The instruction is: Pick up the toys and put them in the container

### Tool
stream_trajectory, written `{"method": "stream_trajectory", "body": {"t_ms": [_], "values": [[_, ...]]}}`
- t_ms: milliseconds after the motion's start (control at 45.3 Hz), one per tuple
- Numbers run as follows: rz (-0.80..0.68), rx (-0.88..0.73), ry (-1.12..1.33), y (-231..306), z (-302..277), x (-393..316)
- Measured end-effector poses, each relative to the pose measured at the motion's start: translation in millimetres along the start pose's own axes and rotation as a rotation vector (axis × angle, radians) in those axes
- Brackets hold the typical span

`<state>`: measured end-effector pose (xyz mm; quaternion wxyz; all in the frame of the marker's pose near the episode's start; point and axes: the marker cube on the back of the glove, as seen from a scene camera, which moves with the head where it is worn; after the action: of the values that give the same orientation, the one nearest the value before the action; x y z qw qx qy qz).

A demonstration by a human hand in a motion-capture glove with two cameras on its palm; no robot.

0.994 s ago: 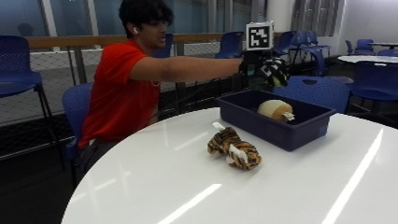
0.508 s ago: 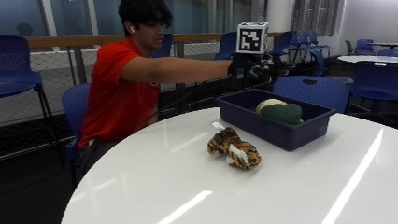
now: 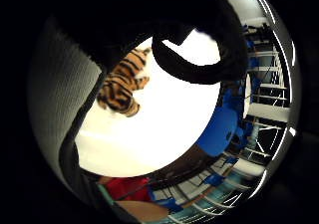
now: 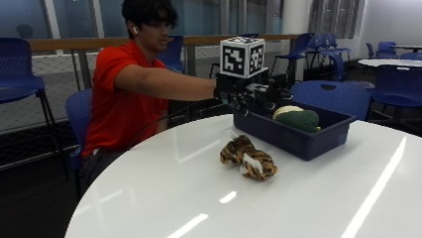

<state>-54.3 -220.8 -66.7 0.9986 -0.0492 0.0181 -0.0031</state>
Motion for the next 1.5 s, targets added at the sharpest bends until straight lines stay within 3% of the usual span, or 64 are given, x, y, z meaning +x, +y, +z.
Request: {"method": "stream_trajectory", "body": {"t_ms": [265, 839, 1502], "values": [[0.077, -0.02, -0.032, -4, 21, 45], [0.116, -0.098, 0.044, -29, 102, 64], [0.115, -0.236, 0.178, -26, 130, 66]]}}
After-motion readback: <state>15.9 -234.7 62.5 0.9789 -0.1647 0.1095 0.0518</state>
